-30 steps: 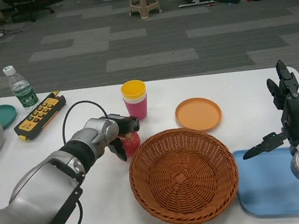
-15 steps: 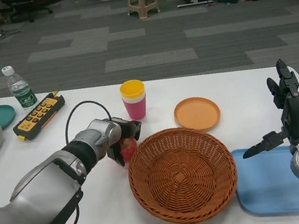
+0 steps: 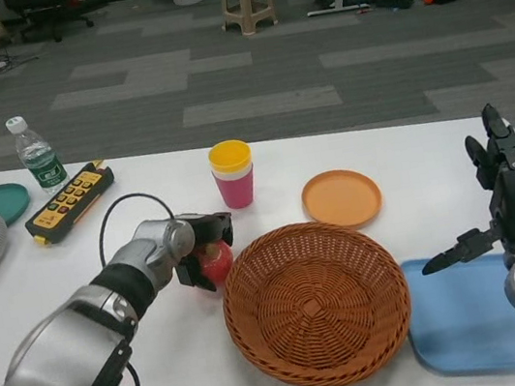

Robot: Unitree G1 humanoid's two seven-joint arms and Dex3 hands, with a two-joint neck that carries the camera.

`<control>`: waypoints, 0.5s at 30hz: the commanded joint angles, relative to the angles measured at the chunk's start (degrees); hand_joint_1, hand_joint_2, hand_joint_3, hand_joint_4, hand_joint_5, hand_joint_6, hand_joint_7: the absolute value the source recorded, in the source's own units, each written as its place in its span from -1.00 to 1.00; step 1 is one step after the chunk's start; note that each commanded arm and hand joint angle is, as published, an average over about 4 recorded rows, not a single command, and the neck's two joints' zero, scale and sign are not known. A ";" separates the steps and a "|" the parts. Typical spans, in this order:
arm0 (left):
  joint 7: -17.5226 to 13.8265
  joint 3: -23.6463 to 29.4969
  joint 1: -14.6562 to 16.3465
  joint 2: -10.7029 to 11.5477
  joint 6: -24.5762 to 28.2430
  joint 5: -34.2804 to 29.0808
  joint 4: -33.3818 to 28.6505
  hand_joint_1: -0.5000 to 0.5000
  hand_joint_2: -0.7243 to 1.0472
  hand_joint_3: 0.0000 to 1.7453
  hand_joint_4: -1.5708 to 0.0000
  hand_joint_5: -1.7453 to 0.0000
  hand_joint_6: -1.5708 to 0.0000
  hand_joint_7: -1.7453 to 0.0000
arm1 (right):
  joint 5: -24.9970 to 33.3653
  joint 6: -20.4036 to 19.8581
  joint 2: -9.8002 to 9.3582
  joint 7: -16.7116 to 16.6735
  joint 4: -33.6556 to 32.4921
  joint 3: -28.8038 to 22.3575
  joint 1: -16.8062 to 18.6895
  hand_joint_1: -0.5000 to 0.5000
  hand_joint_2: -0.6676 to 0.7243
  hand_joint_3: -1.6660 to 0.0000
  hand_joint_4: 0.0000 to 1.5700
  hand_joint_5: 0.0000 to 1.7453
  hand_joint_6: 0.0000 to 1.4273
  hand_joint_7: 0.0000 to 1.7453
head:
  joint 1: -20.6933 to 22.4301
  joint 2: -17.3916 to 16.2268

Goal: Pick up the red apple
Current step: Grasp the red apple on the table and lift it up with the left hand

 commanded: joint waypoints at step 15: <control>3.58 40.40 16.48 -3.04 -14.09 -0.36 -19.66 -1.00 0.57 0.05 0.95 -0.88 0.37 -0.92 | 0.24 -0.16 -0.34 -0.12 0.87 0.24 0.58 -0.58 0.55 1.00 -0.75 -1.00 -1.00 -1.00 | 0.80 -0.68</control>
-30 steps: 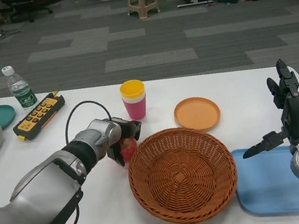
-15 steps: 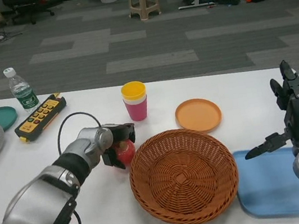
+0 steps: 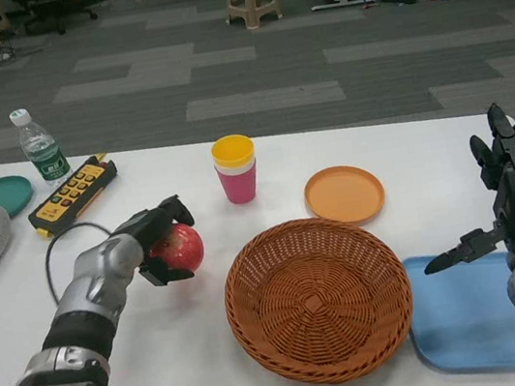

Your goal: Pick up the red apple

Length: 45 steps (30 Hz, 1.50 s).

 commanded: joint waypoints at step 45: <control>6.37 -3.68 7.55 -9.61 -20.11 -42.80 -17.11 -1.00 0.60 0.00 0.67 -1.00 -0.47 -0.84 | 0.24 -0.07 -0.11 -0.10 -1.10 0.43 0.68 -0.58 0.55 1.00 -0.71 -1.00 -1.00 -1.00 | -9.59 6.86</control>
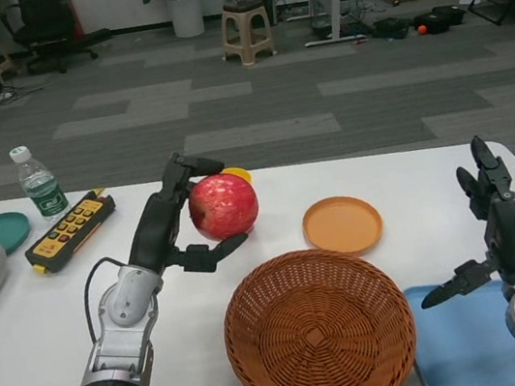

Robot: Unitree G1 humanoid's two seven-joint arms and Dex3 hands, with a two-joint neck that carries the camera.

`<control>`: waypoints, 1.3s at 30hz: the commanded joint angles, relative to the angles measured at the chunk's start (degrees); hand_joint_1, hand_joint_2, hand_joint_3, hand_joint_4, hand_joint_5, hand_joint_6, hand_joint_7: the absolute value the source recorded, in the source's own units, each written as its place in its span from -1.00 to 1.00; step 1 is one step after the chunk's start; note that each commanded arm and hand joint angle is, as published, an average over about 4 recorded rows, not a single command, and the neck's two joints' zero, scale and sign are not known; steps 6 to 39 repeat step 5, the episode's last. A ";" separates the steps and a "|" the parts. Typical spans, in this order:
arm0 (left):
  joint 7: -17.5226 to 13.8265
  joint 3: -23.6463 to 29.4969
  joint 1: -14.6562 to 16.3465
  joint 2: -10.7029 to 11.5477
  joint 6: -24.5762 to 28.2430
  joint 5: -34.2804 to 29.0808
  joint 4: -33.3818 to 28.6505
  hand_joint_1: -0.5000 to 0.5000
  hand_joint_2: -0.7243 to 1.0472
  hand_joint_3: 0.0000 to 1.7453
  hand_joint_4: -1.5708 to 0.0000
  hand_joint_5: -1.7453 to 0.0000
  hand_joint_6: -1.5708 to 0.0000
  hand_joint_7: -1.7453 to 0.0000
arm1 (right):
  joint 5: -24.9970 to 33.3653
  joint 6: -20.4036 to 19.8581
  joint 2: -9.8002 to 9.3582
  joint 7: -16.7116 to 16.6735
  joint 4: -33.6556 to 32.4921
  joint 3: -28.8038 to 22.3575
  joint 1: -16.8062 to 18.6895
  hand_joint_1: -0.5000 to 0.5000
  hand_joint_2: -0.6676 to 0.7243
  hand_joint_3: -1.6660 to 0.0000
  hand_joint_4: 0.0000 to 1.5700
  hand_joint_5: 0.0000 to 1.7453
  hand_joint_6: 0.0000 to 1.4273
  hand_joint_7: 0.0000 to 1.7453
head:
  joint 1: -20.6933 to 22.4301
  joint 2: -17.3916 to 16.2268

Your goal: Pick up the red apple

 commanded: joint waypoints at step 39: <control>-0.07 0.28 0.56 0.17 0.29 -0.38 0.17 -1.00 0.60 0.00 0.67 -1.00 -0.47 -0.84 | 0.23 0.00 -0.18 -0.10 -0.33 -0.96 0.53 -0.58 0.55 1.00 -0.71 -1.00 -1.00 -1.00 | -0.28 0.01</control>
